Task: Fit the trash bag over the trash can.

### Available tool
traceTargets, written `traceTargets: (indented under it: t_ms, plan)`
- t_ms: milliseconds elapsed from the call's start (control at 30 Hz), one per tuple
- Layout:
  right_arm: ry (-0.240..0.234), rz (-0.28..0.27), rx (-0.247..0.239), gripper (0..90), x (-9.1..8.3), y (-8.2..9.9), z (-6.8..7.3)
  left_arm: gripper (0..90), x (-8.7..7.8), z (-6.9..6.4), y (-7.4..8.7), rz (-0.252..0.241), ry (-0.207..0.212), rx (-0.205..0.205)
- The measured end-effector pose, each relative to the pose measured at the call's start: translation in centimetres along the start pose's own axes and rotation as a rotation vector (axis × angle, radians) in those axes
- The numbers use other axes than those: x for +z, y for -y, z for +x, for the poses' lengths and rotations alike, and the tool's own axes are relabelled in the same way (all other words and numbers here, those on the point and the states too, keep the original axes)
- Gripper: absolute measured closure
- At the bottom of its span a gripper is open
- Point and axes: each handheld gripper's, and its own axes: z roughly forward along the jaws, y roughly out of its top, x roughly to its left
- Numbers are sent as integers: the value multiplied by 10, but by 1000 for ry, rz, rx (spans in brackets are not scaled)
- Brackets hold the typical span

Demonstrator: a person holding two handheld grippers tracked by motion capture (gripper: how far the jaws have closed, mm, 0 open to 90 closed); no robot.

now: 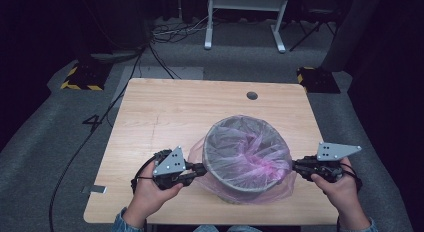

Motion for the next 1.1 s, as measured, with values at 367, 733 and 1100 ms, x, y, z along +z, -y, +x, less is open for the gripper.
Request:
traceTargets:
  t_ms: [367,733,1100]
  plan:
    - [41,-11,17,900,-7,3,-3,900,-14,8,11,36,-83,-56]
    - [92,112,111,900,14,37,-34,900,1,25,31,105,-130,-95]
    - [118,240,215,900,35,83,-51,900,28,42,65,242,-161,-143]
